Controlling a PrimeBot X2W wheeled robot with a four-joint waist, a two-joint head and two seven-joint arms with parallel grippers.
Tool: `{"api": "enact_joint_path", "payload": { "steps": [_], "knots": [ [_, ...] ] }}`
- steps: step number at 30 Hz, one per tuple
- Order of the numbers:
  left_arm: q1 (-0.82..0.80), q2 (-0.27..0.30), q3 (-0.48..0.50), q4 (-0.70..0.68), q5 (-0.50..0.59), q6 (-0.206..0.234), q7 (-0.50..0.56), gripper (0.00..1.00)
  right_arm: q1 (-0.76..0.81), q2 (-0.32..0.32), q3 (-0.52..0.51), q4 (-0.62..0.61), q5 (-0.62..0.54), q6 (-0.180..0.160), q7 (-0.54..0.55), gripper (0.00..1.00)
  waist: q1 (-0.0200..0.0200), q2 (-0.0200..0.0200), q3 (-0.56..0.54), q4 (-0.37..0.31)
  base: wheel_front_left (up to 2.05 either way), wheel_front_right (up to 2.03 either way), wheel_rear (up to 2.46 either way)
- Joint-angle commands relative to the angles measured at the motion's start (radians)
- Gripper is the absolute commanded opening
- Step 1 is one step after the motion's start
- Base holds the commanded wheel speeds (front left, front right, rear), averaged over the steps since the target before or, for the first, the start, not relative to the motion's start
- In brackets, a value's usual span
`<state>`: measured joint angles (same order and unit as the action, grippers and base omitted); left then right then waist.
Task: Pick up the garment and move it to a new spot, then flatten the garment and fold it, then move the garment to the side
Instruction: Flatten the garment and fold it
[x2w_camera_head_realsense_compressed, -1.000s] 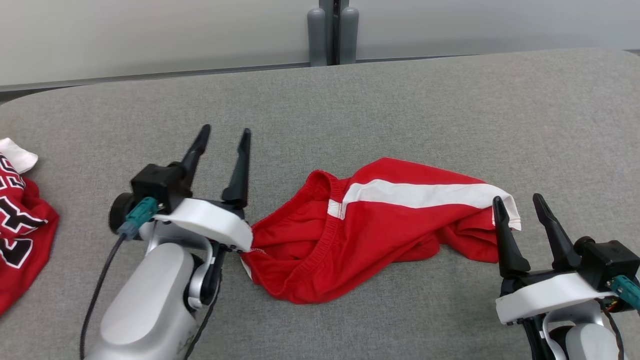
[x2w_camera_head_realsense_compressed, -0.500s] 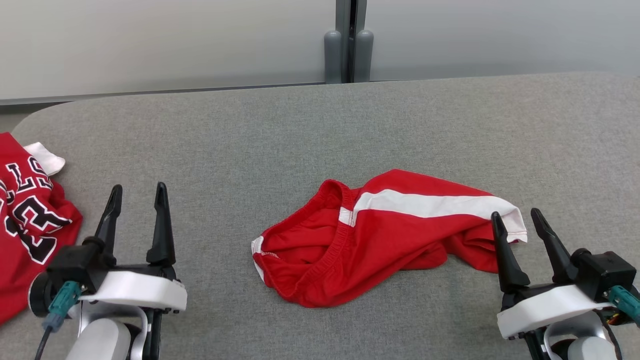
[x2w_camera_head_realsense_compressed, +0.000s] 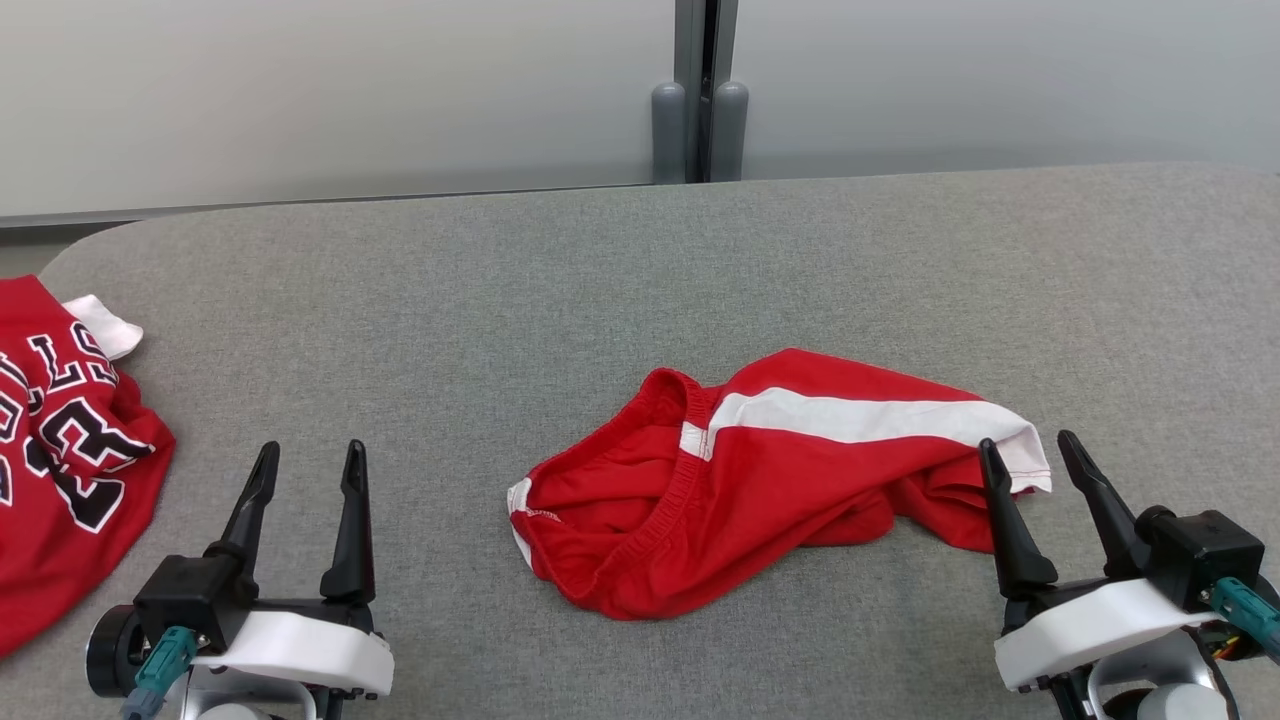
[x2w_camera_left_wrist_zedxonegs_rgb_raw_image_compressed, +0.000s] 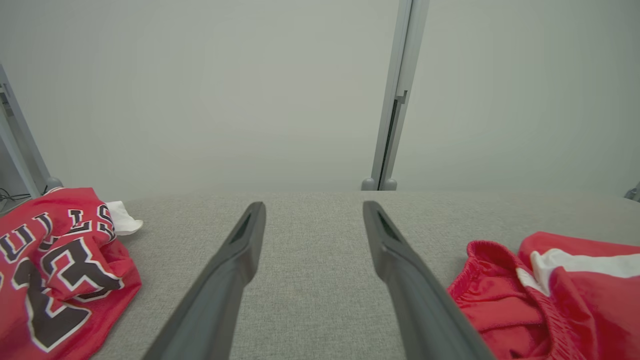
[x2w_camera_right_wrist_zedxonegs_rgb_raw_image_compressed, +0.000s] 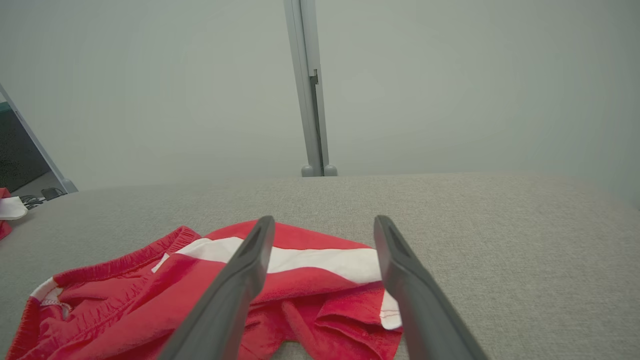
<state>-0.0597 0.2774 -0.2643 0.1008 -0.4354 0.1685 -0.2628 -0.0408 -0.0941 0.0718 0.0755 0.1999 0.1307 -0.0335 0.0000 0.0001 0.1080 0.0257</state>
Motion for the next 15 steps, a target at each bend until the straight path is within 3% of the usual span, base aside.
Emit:
{"api": "enact_joint_path", "payload": {
  "steps": [1, 15],
  "knots": [
    [0.008, 0.005, 0.000, -0.002, 0.002, 0.004, 0.002, 1.00, 0.007, -0.006, -0.001, -0.006, 0.001, 0.000, 0.002, 1.00, 0.0000, -0.0001, 0.000, 0.001, 0.00, 0.00, 0.00],
    [-0.023, 0.011, -0.017, 0.003, 0.001, 0.001, 0.016, 1.00, 0.006, -0.002, -0.004, -0.011, 0.009, 0.000, 0.007, 1.00, 0.0000, -0.0001, 0.005, 0.002, 0.00, 0.00, 0.00]
  ]
}}
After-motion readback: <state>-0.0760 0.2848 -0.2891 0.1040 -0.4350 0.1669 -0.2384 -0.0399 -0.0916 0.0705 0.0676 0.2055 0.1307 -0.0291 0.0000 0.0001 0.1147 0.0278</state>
